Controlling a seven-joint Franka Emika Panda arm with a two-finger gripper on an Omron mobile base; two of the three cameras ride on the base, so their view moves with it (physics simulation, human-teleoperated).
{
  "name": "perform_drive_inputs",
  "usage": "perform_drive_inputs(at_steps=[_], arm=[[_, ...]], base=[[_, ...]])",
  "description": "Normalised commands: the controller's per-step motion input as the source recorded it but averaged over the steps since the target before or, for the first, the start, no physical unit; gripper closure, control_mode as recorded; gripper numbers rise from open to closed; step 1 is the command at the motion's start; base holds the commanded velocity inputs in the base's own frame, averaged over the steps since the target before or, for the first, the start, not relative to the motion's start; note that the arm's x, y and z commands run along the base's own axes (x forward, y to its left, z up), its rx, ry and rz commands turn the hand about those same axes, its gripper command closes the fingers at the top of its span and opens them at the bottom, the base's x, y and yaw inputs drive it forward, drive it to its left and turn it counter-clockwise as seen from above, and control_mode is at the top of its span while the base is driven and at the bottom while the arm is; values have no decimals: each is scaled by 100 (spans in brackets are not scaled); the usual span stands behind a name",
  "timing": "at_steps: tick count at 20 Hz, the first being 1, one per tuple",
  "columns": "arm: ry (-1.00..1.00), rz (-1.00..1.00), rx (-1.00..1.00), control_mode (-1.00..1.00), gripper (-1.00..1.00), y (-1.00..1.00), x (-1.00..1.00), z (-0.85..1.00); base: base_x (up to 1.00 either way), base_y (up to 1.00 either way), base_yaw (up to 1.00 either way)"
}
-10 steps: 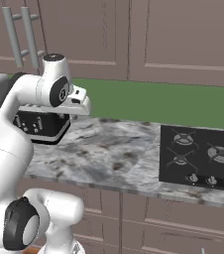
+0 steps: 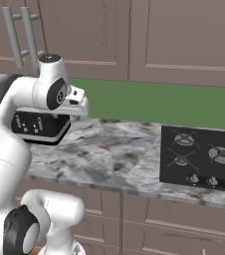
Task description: Open the cabinet, pick the kettle from the cabinet, and place it in the sink.
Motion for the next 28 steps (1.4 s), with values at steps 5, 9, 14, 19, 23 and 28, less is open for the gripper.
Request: perform_drive_inputs(at_steps=[5,9,14,19,23,28], arm=[[-21,0,-2,-100,-100,14,-17,6],[-23,0,-4,-100,-100,17,-16,10],[-28,0,-5,-100,-100,19,-16,13],[-30,0,-4,-100,-100,18,-16,16],[-21,0,0,-100,-100,16,-11,22],[-13,-2,0,-100,-100,12,-6,29]], base=[[0,0,0],[0,0,0],[0,0,0],[0,0,0],[0,0,0],[0,0,0]])
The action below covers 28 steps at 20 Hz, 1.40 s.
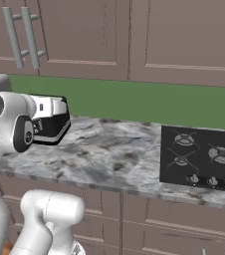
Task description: Open the cabinet, pick the kettle from the cabinet, and place it in the sink.
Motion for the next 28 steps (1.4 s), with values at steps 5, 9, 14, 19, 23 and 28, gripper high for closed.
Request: perform_drive_inputs(at_steps=[5,9,14,19,23,28], arm=[[-5,-1,0,-100,-100,9,-4,33],[-2,0,0,-100,-100,5,-4,34],[0,0,0,-100,-100,5,-4,32],[0,0,3,-100,-100,9,-3,29],[1,0,4,-100,-100,13,-2,25],[0,0,0,-100,-100,15,0,19]], base=[[0,0,0],[0,0,0],[0,0,0],[0,0,0],[0,0,0],[0,0,0]])
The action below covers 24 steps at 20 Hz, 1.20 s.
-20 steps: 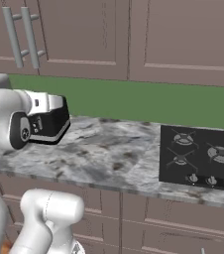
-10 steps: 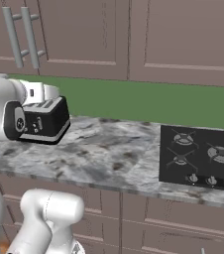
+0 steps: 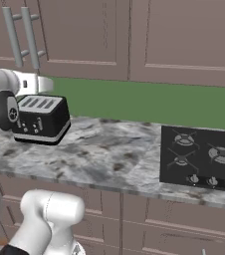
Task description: Open the cabinet, pick the kettle from the cabinet, and place it in the sink.
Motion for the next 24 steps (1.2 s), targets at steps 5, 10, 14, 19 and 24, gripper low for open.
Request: perform_drive_inputs(at_steps=[5,10,14,19,24], arm=[[0,0,0,-100,-100,13,0,17],[0,0,0,-100,-100,9,2,16],[0,0,0,-100,-100,5,2,17],[2,0,0,-100,-100,3,7,17],[2,0,0,-100,-100,5,9,16]], base=[[0,0,0],[0,0,0],[0,0,0],[0,0,0],[0,0,0]])
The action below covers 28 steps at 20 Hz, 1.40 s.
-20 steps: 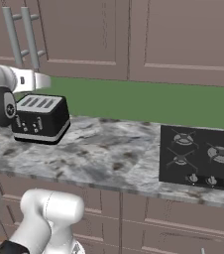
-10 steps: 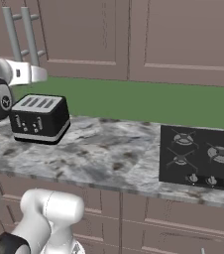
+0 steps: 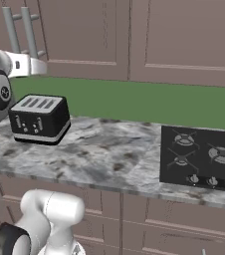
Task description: Open the cabinet, pick the kettle from the cabinet, and place it in the sink.
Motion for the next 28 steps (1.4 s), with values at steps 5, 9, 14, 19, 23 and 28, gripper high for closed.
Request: perform_drive_inputs(at_steps=[5,9,14,19,23,28], arm=[[2,0,0,-100,-100,5,12,16],[2,0,0,-100,-100,13,14,18],[0,0,0,-100,-100,14,15,17],[0,0,0,-100,-100,13,18,15],[0,0,0,-100,-100,12,27,6],[0,0,0,-100,-100,16,35,0]], base=[[0,0,0],[0,0,0],[0,0,0],[0,0,0],[0,0,0],[0,0,0]])
